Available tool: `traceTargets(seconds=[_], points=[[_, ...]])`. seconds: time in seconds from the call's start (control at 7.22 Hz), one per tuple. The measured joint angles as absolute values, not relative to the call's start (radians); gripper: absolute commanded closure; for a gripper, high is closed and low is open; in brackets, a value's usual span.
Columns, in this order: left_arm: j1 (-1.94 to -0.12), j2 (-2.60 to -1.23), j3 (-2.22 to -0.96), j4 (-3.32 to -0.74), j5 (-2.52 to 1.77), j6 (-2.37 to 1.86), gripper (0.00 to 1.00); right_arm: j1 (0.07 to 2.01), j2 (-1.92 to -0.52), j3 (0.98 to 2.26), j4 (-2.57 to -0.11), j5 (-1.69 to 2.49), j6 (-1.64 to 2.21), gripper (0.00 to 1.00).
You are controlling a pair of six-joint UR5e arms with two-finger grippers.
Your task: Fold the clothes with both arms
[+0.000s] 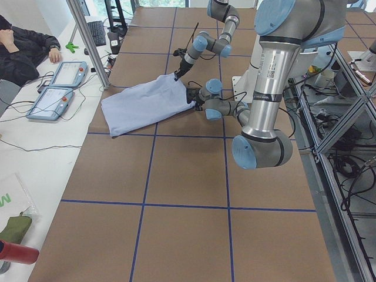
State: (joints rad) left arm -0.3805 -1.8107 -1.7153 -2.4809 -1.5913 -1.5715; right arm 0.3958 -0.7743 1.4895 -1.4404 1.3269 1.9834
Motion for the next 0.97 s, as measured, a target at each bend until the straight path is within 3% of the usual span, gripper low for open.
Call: traceTargets(seconds=[0.55, 0.97], points=[[-0.382, -1.813, -1.75, -2.482, -1.593, -1.594, 1.0, 0.396, -0.809, 1.521, -1.439, 1.327, 1.983, 1.0], [-0.382, -1.79, -1.909, -2.479, -1.63, -1.607, 1.0, 0.334, -0.941, 1.786, -1.52, 1.287, 1.984, 1.0]])
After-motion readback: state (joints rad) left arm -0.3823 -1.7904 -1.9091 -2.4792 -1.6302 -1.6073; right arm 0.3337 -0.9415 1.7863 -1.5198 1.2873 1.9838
